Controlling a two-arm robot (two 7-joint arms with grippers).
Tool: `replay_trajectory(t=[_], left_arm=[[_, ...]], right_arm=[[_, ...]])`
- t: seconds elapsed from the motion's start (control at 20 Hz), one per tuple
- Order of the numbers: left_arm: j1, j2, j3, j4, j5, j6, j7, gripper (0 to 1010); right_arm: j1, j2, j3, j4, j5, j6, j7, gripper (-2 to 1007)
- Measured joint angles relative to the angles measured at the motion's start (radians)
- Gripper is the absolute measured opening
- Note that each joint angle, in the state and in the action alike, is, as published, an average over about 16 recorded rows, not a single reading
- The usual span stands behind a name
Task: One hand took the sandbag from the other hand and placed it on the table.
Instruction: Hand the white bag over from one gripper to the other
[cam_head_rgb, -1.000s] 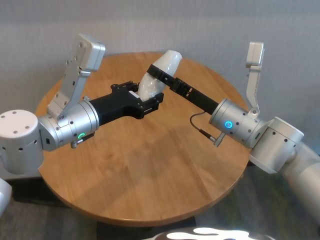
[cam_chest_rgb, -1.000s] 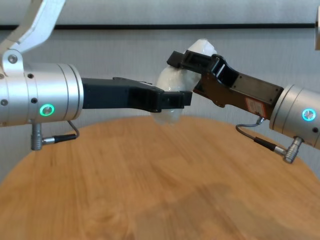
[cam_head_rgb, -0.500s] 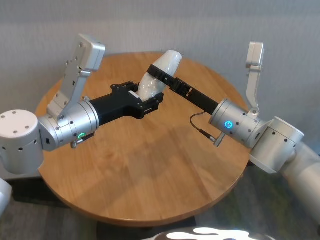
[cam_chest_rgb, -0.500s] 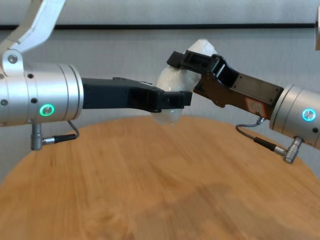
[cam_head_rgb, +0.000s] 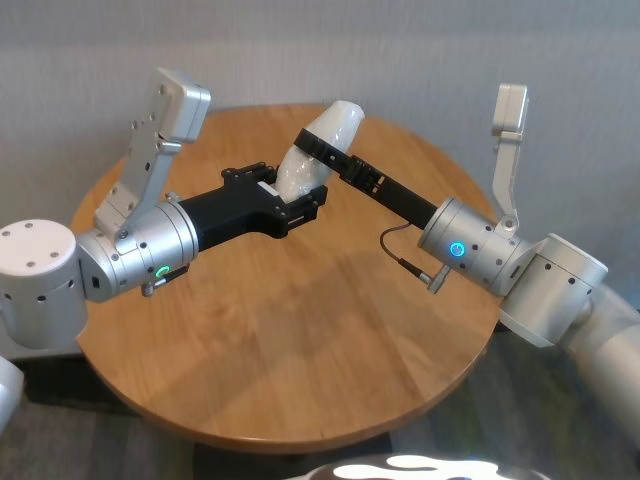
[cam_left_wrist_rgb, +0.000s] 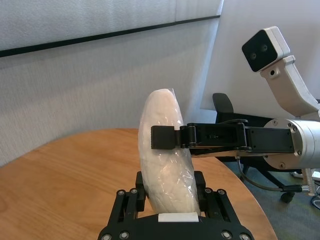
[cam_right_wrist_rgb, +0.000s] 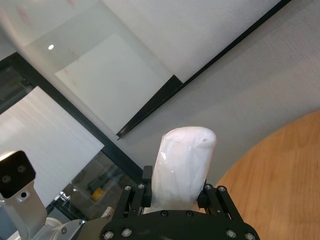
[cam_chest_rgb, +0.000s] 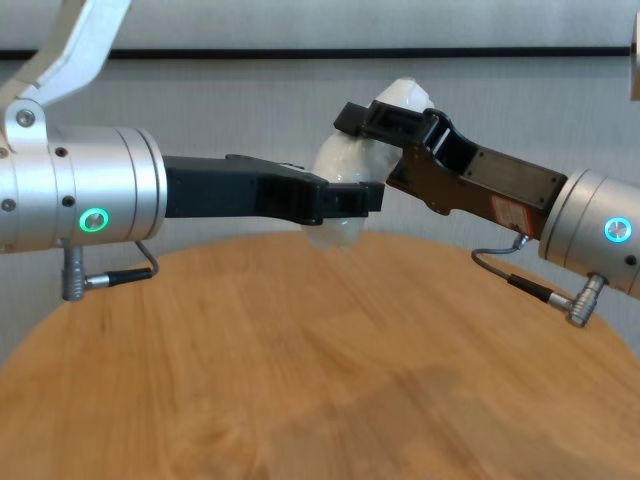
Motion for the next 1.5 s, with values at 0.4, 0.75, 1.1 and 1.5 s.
replay_trajectory(t=[0.4,0.75,1.1,1.5], left_arm=[[0.000,0.000,0.000,0.000,0.000,0.000,0.000,596],[0.000,0.000,0.000,0.000,0.000,0.000,0.000,608],[0.000,0.000,0.000,0.000,0.000,0.000,0.000,711],[0.000,0.000,0.000,0.000,0.000,0.000,0.000,905]], right_arm=[[0.003,0.003,-0.007,0.001,0.003,-0.003,0.004,473],[0.008,0.009,-0.019,0.004,0.009,-0.009,0.008,473],[0.012,0.015,-0.030,0.003,0.018,-0.025,0.002,473],[0.009,0.020,-0.035,-0.005,0.031,-0.051,-0.012,473]])
